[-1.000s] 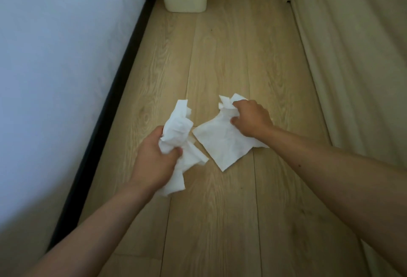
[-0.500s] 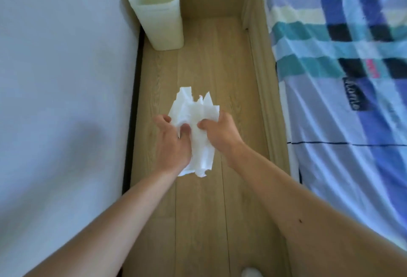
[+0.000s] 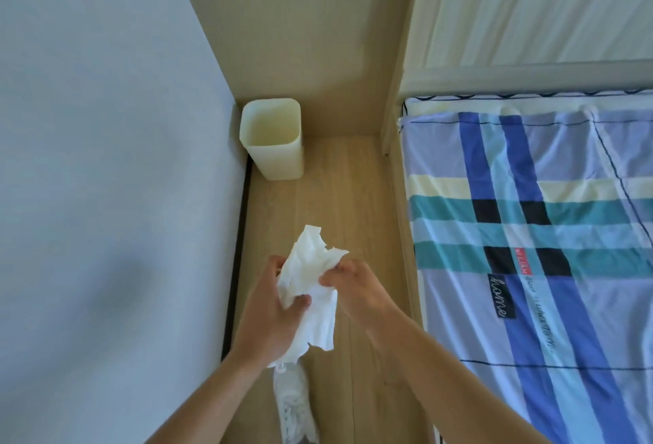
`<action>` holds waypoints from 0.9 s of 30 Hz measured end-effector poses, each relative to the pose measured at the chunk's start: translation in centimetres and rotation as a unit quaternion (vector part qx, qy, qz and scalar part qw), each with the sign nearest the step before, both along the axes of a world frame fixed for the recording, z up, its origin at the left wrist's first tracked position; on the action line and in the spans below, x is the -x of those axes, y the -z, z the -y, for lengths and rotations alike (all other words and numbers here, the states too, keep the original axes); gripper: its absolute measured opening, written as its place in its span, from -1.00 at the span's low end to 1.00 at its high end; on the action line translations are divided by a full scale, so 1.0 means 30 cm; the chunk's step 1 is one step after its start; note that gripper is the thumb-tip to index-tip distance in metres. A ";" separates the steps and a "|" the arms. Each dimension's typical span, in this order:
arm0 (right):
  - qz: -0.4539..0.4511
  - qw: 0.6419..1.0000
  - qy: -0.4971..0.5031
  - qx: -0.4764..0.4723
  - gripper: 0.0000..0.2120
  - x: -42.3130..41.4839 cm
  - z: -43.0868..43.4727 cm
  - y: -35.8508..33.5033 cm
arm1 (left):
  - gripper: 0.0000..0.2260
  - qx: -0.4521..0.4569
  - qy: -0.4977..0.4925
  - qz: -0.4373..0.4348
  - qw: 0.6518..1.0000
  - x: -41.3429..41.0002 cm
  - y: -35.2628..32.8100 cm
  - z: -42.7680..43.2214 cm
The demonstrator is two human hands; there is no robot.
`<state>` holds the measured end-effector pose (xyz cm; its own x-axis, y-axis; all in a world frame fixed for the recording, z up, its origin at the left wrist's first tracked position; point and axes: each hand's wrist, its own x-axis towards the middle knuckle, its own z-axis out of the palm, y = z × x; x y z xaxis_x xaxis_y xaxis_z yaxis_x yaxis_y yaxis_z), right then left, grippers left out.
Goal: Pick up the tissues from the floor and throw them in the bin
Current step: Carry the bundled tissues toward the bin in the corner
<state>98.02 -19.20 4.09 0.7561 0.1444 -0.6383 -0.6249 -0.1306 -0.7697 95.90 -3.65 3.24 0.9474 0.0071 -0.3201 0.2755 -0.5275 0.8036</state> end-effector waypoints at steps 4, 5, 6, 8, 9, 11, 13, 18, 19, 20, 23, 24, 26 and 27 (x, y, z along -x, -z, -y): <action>0.006 0.999 0.022 0.027 -0.80 -0.194 -0.089 -0.014 | -0.73 -0.015 -0.045 0.019 0.999 -0.206 -0.001 -0.098; 0.004 0.999 0.040 0.033 -0.78 -0.239 -0.106 -0.012 | -0.73 -0.021 -0.056 0.020 0.998 -0.258 0.000 -0.119; 0.001 0.997 0.060 0.038 -0.78 -0.288 -0.120 -0.003 | -0.73 -0.029 -0.069 0.017 0.997 -0.312 0.001 -0.142; -0.008 0.994 0.103 0.042 -0.85 -0.393 -0.145 0.009 | -0.77 -0.040 -0.096 0.016 0.994 -0.425 -0.003 -0.184; -0.010 0.992 0.123 0.042 -0.87 -0.444 -0.152 0.010 | -0.79 -0.043 -0.106 0.014 0.993 -0.485 -0.004 -0.200; -0.013 0.987 0.156 0.039 -0.86 -0.542 -0.156 0.016 | -0.81 -0.046 -0.124 0.003 0.991 -0.608 -0.009 -0.221; -0.016 0.984 0.175 0.041 -0.85 -0.627 -0.148 0.027 | -0.81 -0.061 -0.140 -0.009 0.988 -0.727 -0.012 -0.230; -0.039 0.979 0.191 0.056 -0.88 -0.837 -0.096 0.061 | -0.85 -0.080 -0.149 -0.060 0.984 -1.010 0.008 -0.247; -0.043 0.978 0.193 0.061 -0.88 -0.888 -0.084 0.079 | -0.85 -0.082 -0.151 -0.074 0.982 -1.072 0.019 -0.250; -0.045 0.979 0.189 0.067 -0.86 -0.927 -0.076 0.092 | -0.84 -0.081 -0.158 -0.087 0.980 -1.121 0.029 -0.253; -0.039 0.984 0.153 0.084 -0.80 -1.105 -0.063 0.154 | -0.75 -0.055 -0.214 -0.122 0.968 -1.311 0.096 -0.264; -0.039 0.984 0.149 0.089 -0.80 -1.162 -0.065 0.180 | -0.72 -0.044 -0.232 -0.135 0.962 -1.373 0.129 -0.266; -0.052 0.984 0.148 0.086 -0.83 -1.264 -0.082 0.225 | -0.65 -0.027 -0.270 -0.165 0.948 -1.486 0.189 -0.279; -0.062 0.984 0.144 0.080 -0.85 -1.308 -0.095 0.246 | -0.61 -0.027 -0.285 -0.179 0.941 -1.536 0.215 -0.285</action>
<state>137.25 -16.36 -3.29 0.6661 -0.1742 -0.7252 -0.7414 -0.0483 -0.6694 141.99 4.89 -3.20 0.6164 0.5074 -0.6022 0.7737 -0.2485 0.5827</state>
